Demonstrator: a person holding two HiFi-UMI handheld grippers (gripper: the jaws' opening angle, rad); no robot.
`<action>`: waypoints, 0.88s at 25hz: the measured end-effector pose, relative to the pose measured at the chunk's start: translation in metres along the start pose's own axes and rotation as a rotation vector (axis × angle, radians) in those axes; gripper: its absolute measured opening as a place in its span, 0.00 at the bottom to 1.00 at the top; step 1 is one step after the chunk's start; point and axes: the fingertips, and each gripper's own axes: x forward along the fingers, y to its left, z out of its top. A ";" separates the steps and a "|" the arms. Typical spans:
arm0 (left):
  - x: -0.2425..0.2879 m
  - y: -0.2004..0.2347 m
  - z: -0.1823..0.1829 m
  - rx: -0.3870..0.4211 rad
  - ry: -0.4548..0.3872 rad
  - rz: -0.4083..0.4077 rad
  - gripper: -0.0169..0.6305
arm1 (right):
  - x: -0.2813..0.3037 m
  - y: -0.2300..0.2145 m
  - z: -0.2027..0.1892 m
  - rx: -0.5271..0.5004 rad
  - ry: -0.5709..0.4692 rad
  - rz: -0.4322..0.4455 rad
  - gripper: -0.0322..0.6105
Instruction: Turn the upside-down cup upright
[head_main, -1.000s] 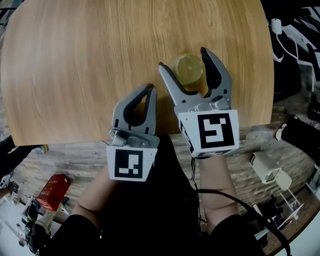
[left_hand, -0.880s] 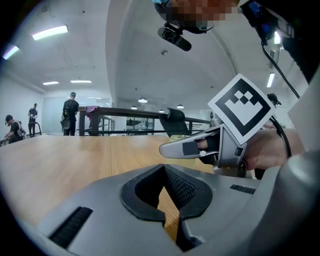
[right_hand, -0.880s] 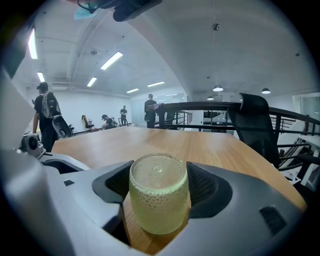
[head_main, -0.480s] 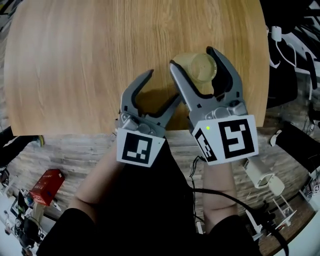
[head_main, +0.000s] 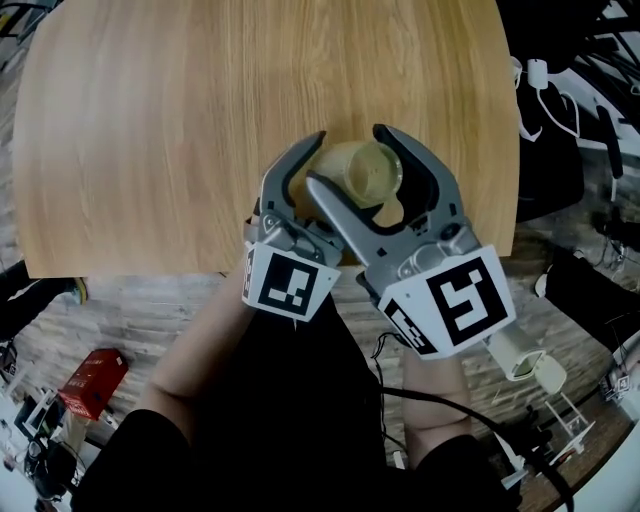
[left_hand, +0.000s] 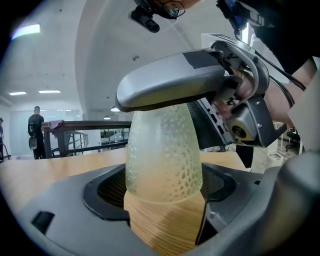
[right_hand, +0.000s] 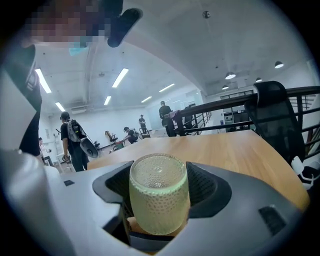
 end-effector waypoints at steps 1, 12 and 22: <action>0.001 -0.001 0.000 0.002 -0.001 -0.001 0.67 | -0.001 0.000 -0.002 0.005 0.000 0.002 0.56; -0.003 -0.004 0.002 0.025 -0.016 -0.022 0.64 | -0.005 -0.008 0.000 0.017 -0.048 -0.031 0.56; -0.016 0.003 0.008 0.044 -0.043 -0.021 0.64 | -0.011 -0.039 0.006 0.125 -0.159 -0.140 0.56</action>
